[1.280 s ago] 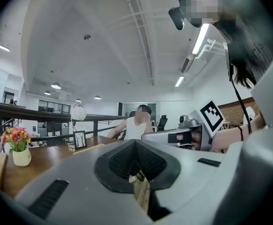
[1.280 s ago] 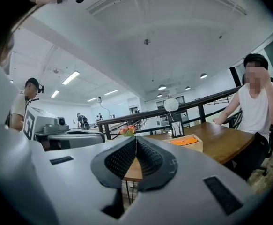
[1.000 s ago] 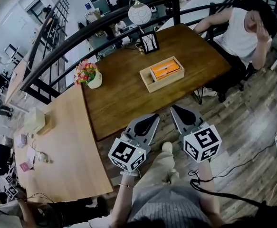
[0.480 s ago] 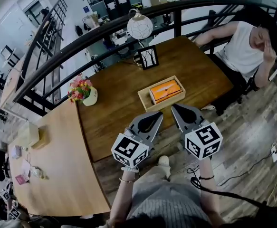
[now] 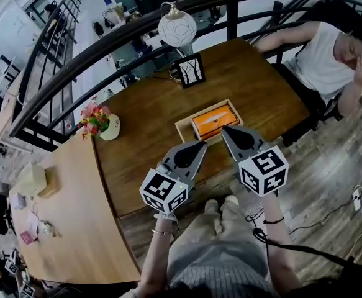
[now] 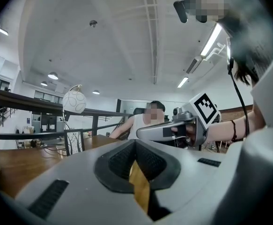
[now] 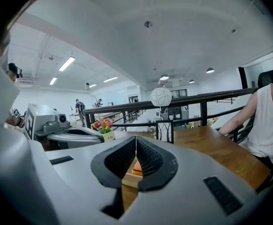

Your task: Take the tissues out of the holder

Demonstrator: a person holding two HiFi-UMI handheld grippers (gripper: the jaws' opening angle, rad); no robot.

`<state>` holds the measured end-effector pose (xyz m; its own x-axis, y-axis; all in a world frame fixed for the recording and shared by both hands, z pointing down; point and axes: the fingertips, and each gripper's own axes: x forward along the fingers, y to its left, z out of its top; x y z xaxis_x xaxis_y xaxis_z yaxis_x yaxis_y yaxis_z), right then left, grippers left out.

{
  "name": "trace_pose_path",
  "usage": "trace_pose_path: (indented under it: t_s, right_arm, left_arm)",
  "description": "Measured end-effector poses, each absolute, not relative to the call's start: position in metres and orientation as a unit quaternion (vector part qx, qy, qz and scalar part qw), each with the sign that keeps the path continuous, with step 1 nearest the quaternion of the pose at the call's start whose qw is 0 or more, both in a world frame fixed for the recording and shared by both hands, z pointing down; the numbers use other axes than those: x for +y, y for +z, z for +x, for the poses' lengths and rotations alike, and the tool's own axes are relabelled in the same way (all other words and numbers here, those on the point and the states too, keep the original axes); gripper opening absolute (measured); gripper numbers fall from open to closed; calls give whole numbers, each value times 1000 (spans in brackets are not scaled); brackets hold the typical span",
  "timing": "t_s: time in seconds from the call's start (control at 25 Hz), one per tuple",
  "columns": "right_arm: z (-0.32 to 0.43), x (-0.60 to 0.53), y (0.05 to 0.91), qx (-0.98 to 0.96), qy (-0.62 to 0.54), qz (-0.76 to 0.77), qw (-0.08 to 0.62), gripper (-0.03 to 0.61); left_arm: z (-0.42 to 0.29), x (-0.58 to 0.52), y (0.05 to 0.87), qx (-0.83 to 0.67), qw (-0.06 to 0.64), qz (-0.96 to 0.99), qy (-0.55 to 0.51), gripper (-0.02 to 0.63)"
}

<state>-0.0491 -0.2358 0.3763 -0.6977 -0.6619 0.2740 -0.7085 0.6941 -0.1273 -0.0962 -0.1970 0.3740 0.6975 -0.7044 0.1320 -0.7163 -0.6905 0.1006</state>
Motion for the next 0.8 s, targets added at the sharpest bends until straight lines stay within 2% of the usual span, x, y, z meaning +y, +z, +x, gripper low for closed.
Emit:
trace_pose_path:
  t_s: [0.4, 0.48, 0.52, 0.8]
  right_arm:
    - [-56, -277, 420, -934, 111, 268, 209, 17]
    - [-58, -282, 434, -939, 110, 241, 222, 43]
    - [-59, -285, 441, -941, 108, 227, 228, 79]
    - [-63, -294, 475, -944, 47, 125, 303, 101]
  left_arm:
    - [-88, -237, 402, -443, 138, 885, 24, 8]
    - [-88, -243, 412, -458, 143, 877, 25, 8]
    - [-89, -246, 416, -465, 143, 873, 27, 8]
    - [-99, -258, 431, -504, 143, 851, 31, 8]
